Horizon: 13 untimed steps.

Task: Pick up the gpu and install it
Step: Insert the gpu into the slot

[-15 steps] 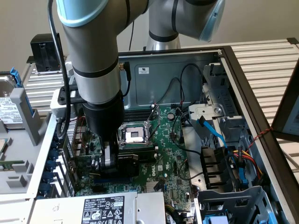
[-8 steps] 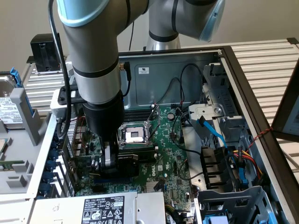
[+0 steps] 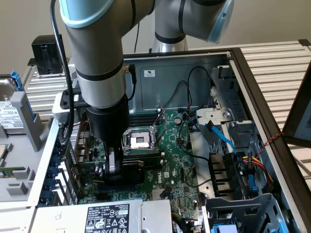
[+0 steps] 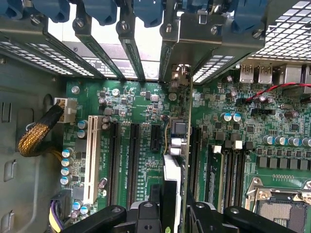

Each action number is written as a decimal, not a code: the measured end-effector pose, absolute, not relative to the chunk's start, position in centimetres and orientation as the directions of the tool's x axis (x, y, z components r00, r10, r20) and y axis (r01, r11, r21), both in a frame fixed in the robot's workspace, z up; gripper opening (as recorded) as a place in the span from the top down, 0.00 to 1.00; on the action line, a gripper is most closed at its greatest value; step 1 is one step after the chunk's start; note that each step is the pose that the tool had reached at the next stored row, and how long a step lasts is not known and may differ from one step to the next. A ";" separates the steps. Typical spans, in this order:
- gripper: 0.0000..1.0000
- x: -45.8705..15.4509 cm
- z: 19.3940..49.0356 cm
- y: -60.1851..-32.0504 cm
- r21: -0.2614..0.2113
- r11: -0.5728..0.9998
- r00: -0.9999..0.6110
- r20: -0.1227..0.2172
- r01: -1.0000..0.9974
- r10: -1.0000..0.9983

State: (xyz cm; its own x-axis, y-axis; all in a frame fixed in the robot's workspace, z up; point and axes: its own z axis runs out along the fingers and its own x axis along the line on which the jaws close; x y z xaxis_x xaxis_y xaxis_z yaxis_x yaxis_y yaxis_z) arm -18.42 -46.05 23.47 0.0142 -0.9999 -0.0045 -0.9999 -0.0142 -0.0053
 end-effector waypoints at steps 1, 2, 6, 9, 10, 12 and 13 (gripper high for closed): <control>0.72 -18.4 23.5 -46.1 -0.005 -0.014 0.014 -0.004 -1.000 -1.000; 0.72 -18.4 23.5 -46.1 -0.005 -0.014 0.014 -0.004 -1.000 -1.000; 0.72 -18.4 23.4 -46.1 -0.005 -0.015 0.015 -0.004 -1.000 -1.000; 0.72 -18.4 23.4 -46.1 -0.005 -0.015 0.015 -0.004 -1.000 -1.000; 0.72 -18.4 23.4 -46.1 -0.005 -0.015 0.015 -0.004 -1.000 -1.000; 0.72 -18.4 23.4 -46.1 -0.005 -0.016 0.016 -0.004 -1.000 -1.000; 0.72 -18.4 23.4 -46.1 -0.005 -0.016 0.016 -0.004 -1.000 -1.000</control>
State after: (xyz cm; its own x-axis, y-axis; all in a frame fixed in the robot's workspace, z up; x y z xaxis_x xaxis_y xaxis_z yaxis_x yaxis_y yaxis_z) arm -18.42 -46.05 23.44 0.0157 -0.9999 -0.0043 -0.9999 -0.0157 -0.0051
